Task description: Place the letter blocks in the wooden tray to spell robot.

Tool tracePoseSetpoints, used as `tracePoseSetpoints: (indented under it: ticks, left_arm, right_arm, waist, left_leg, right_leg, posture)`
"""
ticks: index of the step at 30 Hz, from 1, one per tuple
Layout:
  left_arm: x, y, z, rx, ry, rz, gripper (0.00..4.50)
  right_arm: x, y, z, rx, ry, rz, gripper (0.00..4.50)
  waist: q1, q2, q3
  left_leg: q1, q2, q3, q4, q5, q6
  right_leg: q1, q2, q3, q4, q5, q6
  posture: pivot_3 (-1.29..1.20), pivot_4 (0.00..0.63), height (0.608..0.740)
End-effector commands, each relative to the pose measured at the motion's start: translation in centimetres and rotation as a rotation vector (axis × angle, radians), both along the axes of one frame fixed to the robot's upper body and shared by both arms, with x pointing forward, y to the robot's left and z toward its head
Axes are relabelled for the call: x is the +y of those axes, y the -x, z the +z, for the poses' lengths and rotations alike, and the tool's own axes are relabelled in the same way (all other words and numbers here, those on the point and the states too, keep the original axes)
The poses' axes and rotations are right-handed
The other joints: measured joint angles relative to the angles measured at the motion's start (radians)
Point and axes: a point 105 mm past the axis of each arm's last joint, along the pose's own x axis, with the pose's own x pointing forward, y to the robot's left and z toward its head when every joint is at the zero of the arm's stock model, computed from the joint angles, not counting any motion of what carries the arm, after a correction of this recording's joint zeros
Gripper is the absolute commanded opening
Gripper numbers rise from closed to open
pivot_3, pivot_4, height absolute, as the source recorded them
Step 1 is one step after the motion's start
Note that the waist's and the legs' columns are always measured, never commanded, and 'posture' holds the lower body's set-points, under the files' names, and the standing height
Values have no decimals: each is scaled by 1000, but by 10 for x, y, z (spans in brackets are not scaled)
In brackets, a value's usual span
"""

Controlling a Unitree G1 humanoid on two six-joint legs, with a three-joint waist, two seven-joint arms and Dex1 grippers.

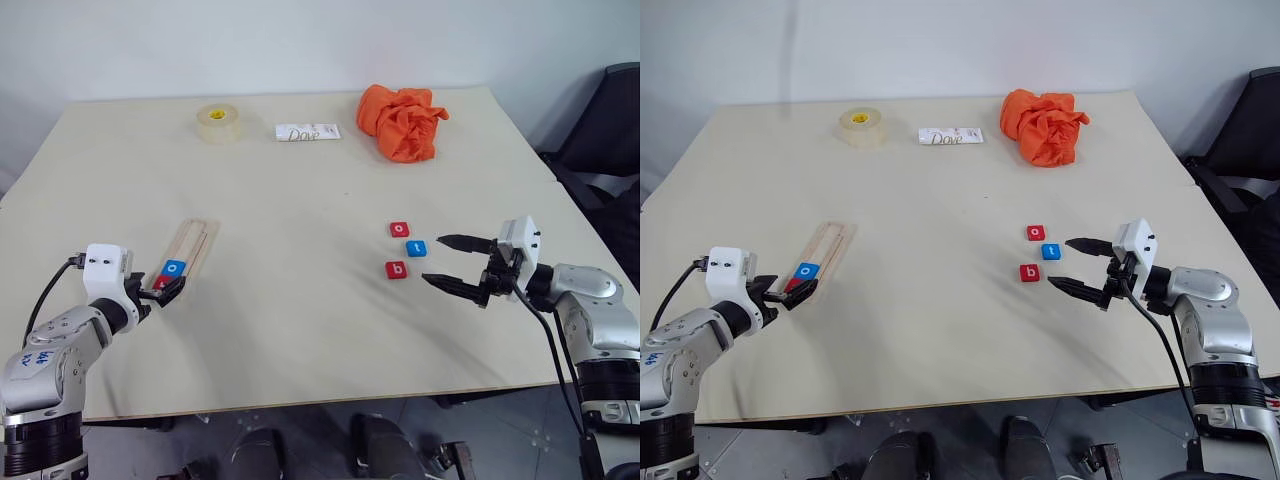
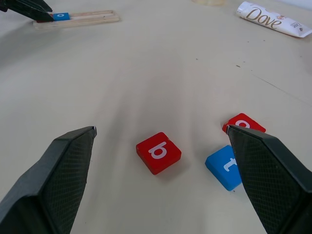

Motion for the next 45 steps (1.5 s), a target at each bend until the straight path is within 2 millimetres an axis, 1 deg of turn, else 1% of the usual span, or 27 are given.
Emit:
tracePoseSetpoints:
  ticks: [1, 11, 15, 18, 20, 23, 26, 29, 32, 33, 36, 39, 42, 43, 45]
  left_arm:
    - [1, -2, 4, -12, -19, -15, 4500]
    - [-10, -5, -9, 47, -33, -86, 4500]
    - [-11, -2, -19, 117, -74, -114, 4500]
    - [-8, -1, -23, 133, -90, -94, 3903]
    - [-7, -2, -22, 121, -83, -75, 3399]
    - [-6, -2, -21, 119, -80, -72, 3387]
    - [-10, -5, -16, 65, -62, -93, 3387]
    - [-22, -9, 1, -33, -69, -181, 3387]
    - [-44, -11, 23, -154, -85, -338, 3387]
    - [-52, -10, 26, -163, -84, -387, 3387]
    - [-71, -6, 27, -143, -96, -525, 3387]
    - [-102, 3, 24, -108, -136, -768, 3387]
    - [-116, 5, 25, -90, -155, -899, 3387]
    - [-127, 5, 24, -72, -186, -984, 3387]
    - [-137, 6, 23, -46, -227, -1082, 3387]
  right_arm:
    - [-2, 0, 11, -41, 12, 5, 4460]
    - [-1, 1, 11, -44, 13, 6, 4460]
    - [1, 2, 10, -45, 9, 8, 4460]
    - [2, 2, 10, -46, 7, 8, 4500]
    - [2, 2, 10, -46, 6, 7, 4500]
    - [2, 2, 10, -48, 7, 5, 4500]
    - [1, 2, 11, -51, 9, -1, 4500]
    - [-1, 1, 12, -54, 12, -6, 4500]
    - [-3, 0, 14, -56, 18, -9, 4500]
    - [-4, 0, 15, -57, 23, -7, 4500]
    - [-6, 1, 16, -55, 42, -1, 4500]
    - [-10, 8, 13, -35, 90, 28, 4500]
    - [-12, 15, 10, -19, 139, 65, 4500]
    - [-15, 18, 7, -19, 169, 76, 4500]
    - [-19, 22, 5, -19, 202, 86, 4500]
  waist:
    - [0, 0, 0]
    - [1, 0, 0]
    - [1, 0, 0]
    - [0, 1, -1]
    - [0, 1, -1]
    - [0, 1, -1]
    - [0, 1, -1]
    - [2, 1, -1]
    - [2, 0, 0]
    - [1, 0, 0]
    - [1, 0, 0]
    - [1, 0, 0]
    - [2, 0, 0]
    - [2, 0, 0]
    - [5, -1, 0]
  left_leg:
    - [0, 0, 0, 0, 0, 0]
    - [0, 0, 0, 0, 0, 0]
    - [0, 0, 0, 0, 0, 0]
    - [1, 0, 0, 0, 0, 0]
    - [1, 0, 0, 0, 0, 0]
    - [1, 0, 0, 0, 0, 0]
    - [1, 0, 0, 0, 0, 0]
    - [1, 0, 0, 0, 0, 0]
    - [0, 0, 0, 0, 0, 0]
    - [0, 0, 0, 0, 0, 0]
    - [0, 0, 0, 0, 0, 0]
    - [-1, 0, 1, 0, 0, 0]
    - [-1, 0, 1, 0, 0, 0]
    - [-1, 0, 1, -1, 0, 0]
    - [-1, 0, 1, 0, -1, 0]
  right_leg:
    - [0, 0, 0, 0, 0, 0]
    - [0, 0, 0, 0, 0, 0]
    - [0, 0, 0, 0, 0, 0]
    - [0, 0, 0, 1, 0, 0]
    - [0, 0, 0, 1, 0, 0]
    - [0, 0, 0, 1, 0, 0]
    - [0, 0, 0, 1, 0, 0]
    - [0, -1, 0, 2, 0, 0]
    - [0, -1, 0, 1, 0, 0]
    - [0, 0, 0, 1, 0, 0]
    - [0, 0, 0, 0, 0, 0]
    - [0, 0, 0, -1, 0, 0]
    - [0, 0, 0, -2, 0, 0]
    - [0, 0, 0, -2, 0, 0]
    - [0, 0, 0, -2, 0, 0]
  posture:
    - [0, 150, 740]
    - [0, 150, 740]
    - [0, 150, 740]
    - [0, 150, 740]
    - [0, 150, 740]
    - [0, 150, 740]
    - [0, 150, 740]
    - [0, 150, 740]
    - [0, 150, 740]
    - [0, 150, 740]
    - [0, 150, 740]
    - [0, 150, 740]
    - [0, 150, 740]
    - [0, 150, 740]
    - [0, 150, 740]
